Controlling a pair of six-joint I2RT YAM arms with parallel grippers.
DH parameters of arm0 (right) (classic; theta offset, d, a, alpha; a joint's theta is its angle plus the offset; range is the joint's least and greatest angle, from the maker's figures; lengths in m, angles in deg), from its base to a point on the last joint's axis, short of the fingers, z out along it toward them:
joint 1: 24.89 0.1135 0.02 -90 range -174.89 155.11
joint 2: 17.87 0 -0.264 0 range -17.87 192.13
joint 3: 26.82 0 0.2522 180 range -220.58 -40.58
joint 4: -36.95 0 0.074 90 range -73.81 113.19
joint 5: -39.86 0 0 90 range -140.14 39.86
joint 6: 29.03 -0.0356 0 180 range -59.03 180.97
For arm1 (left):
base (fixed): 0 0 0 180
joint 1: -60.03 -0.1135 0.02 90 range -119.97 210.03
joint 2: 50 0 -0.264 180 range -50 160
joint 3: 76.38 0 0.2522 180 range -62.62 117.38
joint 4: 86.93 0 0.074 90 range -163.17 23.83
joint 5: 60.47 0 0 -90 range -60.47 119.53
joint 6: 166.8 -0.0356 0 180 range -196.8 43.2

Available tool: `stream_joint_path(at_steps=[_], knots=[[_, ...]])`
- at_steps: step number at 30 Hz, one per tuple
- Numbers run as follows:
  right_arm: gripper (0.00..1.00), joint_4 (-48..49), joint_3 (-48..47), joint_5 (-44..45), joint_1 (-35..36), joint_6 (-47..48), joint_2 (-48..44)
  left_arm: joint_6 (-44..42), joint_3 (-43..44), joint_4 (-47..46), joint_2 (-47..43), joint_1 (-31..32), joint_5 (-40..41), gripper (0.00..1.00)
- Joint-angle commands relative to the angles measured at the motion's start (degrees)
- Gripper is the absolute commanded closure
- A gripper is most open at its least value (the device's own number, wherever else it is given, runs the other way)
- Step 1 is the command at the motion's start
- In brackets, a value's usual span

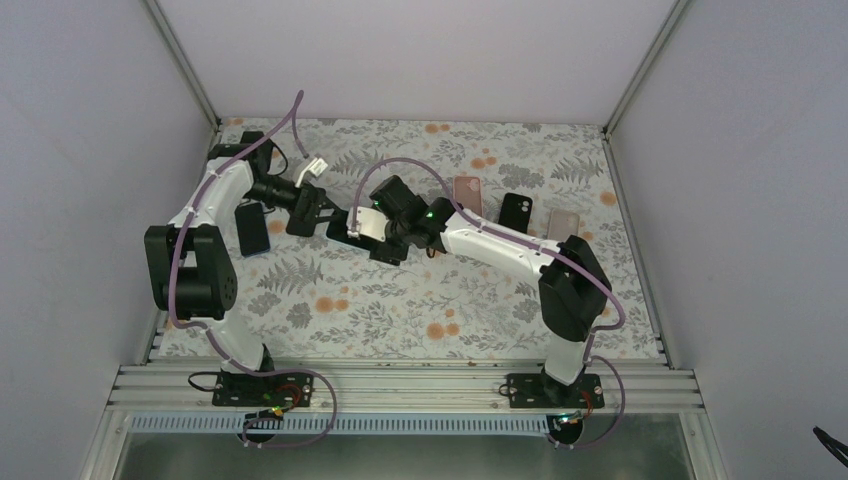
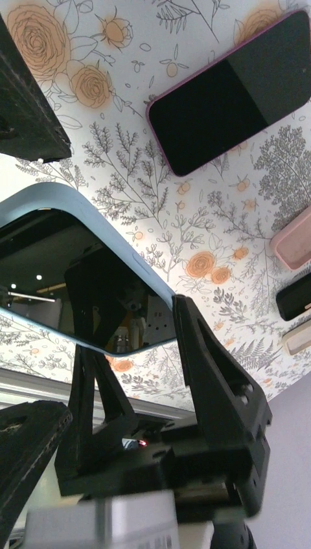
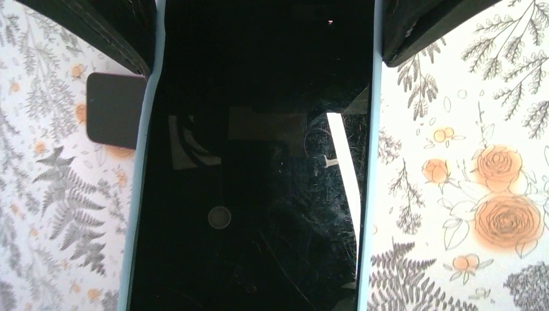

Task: Take the phone out of the phone case
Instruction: Pick up the phone at the center of the board.

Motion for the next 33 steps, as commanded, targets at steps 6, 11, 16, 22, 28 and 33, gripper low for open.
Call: stream_joint_path(at_steps=[6,11,16,22,28,33], knots=[[0.42,5.0,-5.6,1.8,0.7,1.3,-1.0,-2.0,-1.8,0.9,1.0,1.8,-2.1,0.3],[0.42,6.9,-6.0,2.5,0.6,1.3,-0.1,-4.7,0.0,4.2,0.2,2.4,-5.5,0.68],[0.36,6.5,-5.9,1.6,0.6,1.1,-0.8,-10.4,0.4,8.2,-1.8,2.9,-7.9,0.94],[0.11,-0.9,-4.7,-6.3,-0.6,2.1,-5.4,-15.4,2.2,10.4,-4.9,3.1,-8.7,0.98],[0.05,-7.4,-4.2,-17.1,-8.6,1.2,-13.3,-17.6,4.4,10.4,-9.2,6.1,-5.5,0.98],[0.07,-14.1,-6.5,-27.9,-17.4,1.5,-15.3,-17.0,8.0,10.3,-11.4,9.8,-3.8,0.98]])
